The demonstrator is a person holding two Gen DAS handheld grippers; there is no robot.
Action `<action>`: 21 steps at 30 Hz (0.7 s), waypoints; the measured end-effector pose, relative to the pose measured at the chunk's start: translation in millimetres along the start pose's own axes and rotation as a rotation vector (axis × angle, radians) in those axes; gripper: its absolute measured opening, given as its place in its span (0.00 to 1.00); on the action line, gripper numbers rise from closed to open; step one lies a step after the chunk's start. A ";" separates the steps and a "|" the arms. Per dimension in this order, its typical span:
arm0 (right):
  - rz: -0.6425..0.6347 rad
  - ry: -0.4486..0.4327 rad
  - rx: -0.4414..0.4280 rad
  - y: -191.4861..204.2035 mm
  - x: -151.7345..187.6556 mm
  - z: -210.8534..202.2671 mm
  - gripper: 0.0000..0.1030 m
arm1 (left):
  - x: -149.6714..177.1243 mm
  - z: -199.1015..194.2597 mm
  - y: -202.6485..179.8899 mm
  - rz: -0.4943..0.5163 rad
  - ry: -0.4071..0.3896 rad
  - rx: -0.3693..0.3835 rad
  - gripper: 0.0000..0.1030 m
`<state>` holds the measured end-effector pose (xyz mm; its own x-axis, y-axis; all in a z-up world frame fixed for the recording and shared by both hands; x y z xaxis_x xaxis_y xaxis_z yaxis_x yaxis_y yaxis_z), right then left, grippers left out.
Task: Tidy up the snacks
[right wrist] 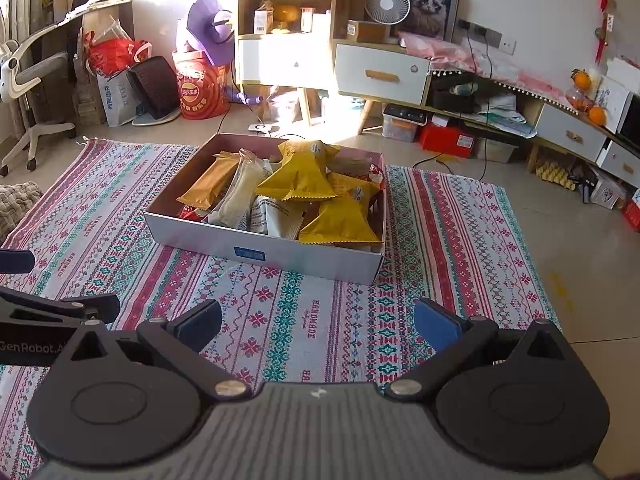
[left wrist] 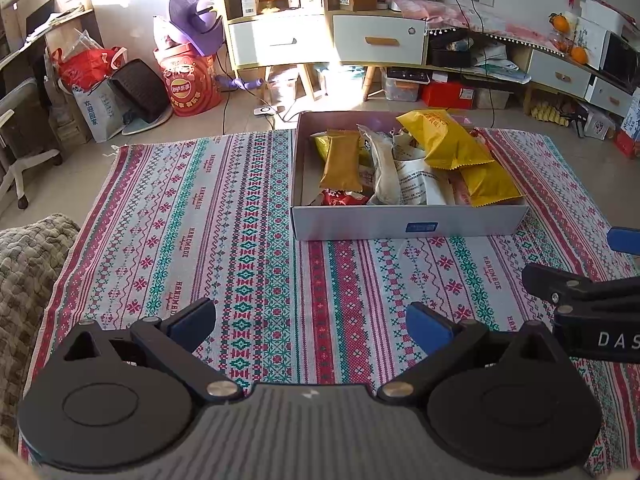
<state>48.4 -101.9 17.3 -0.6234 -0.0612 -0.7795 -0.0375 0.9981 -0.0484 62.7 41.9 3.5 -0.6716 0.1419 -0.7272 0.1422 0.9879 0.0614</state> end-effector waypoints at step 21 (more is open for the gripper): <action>-0.001 0.001 -0.001 -0.8 -0.2 -0.1 1.00 | 0.9 0.3 -1.1 -0.005 0.008 0.008 1.00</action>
<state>48.5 -102.7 17.5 -0.6242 -0.0624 -0.7787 -0.0392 0.9981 -0.0485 62.2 40.9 2.6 -0.6781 0.1372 -0.7221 0.1443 0.9882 0.0522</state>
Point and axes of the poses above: each gripper's, at about its wrist camera, not at the fingertips, and z roughly the way its jaws point, y to its left, x to its underside, the point moved 8 cm from there along z, roughly the way its jaws point, and after that the axes turned 7 degrees about -y, right-handed, at the moved point
